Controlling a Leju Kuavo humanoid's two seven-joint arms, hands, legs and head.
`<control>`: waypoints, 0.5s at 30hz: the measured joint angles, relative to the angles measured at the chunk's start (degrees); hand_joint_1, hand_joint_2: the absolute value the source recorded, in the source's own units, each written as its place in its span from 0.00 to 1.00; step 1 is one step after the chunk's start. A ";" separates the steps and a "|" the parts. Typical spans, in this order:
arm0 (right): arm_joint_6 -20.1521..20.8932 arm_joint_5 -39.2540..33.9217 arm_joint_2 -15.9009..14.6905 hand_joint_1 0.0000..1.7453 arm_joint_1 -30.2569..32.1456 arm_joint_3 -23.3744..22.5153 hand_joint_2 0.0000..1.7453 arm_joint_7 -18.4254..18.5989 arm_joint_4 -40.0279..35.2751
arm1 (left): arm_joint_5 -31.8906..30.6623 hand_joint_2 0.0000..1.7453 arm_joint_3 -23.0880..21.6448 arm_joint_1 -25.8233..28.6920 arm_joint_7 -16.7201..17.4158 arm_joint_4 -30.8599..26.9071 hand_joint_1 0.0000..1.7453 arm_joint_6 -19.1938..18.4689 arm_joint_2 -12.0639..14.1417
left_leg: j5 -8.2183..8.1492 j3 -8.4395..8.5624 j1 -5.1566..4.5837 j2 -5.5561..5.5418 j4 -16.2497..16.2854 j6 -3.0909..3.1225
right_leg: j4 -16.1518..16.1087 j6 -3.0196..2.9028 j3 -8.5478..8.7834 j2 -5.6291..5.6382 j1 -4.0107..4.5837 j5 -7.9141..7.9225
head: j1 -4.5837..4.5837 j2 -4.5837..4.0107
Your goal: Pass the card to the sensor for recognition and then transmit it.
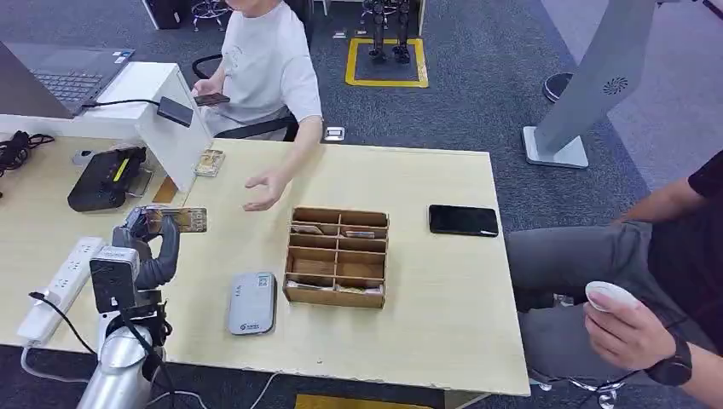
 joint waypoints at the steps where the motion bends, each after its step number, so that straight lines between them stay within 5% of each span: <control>1: 0.00 0.00 0.00 0.00 0.00 0.00 0.00 0.02 0.00 | 0.00 1.00 0.00 0.00 0.00 0.00 1.00 0.00 0.00 | 0.00 0.00 0.00 0.00 0.00 0.00 | 0.00 0.00 0.00 0.00 0.00 0.00 | -0.02 -0.02; 15: 0.00 0.02 0.00 0.00 0.01 0.00 0.00 0.00 0.00 | 0.00 1.00 0.00 0.00 0.00 -0.02 1.00 0.00 0.00 | 0.00 0.00 0.00 0.00 0.00 0.00 | 0.00 0.00 0.00 0.00 0.00 0.00 | -0.02 0.00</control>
